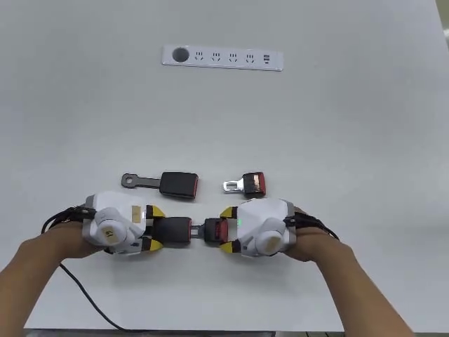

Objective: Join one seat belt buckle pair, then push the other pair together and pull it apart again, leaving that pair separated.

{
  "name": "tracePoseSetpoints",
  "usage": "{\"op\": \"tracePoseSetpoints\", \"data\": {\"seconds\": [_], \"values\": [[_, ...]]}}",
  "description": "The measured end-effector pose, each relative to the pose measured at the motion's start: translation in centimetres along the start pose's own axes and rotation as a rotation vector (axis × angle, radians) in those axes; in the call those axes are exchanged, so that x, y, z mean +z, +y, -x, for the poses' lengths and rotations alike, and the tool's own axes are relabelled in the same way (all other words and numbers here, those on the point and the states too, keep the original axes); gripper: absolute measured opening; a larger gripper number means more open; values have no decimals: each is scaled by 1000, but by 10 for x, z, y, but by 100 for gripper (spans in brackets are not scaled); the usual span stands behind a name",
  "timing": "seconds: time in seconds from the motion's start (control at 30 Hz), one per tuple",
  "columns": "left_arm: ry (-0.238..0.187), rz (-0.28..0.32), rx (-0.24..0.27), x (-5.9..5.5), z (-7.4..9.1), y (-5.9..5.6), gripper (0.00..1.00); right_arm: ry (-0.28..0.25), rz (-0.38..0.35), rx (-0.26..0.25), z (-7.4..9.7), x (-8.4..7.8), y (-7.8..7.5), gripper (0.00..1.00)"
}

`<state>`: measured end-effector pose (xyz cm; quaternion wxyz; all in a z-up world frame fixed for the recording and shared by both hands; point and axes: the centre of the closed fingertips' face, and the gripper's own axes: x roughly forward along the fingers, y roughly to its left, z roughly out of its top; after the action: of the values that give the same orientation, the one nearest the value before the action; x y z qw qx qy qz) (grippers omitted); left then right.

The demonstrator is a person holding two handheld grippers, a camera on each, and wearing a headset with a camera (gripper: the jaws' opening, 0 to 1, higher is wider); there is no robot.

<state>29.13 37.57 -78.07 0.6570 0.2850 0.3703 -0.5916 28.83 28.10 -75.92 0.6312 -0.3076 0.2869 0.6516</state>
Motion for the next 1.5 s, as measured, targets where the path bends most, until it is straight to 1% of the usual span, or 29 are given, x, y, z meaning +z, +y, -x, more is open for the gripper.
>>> {"op": "tracePoseSetpoints", "data": {"seconds": [0.03, 0.07, 0.4, 0.63, 0.77, 0.93, 1.07, 1.27, 1.5], "values": [[0, 0, 0, 0, 0, 0, 32, -2, 1, 1, 0, 1, 0, 30], [0, -1, 0, 0, 0, 0, 32, 9, 9, -2, -1, 0, 0, 30], [-4, 4, 3, 1, 1, 0, 32, 2, -3, -6, -1, -1, 1, 30], [-5, 9, 11, 2, 1, -1, 32, -13, -30, -26, 1, 0, 2, 29], [-4, 9, 16, 3, 2, -1, 32, -21, -39, -36, -2, -2, 2, 29], [-13, 19, 21, 2, 2, -1, 32, -35, -63, -48, -5, -3, 1, 29], [-3, 11, 18, 3, 2, -1, 32, -37, -64, -46, -7, -4, 1, 28], [1, 5, 15, 0, 1, 0, 32, -36, -69, -46, -9, -3, 1, 28], [4, 2, 13, 3, 3, -1, 32, -39, -69, -45, -8, -1, 1, 28]]}}
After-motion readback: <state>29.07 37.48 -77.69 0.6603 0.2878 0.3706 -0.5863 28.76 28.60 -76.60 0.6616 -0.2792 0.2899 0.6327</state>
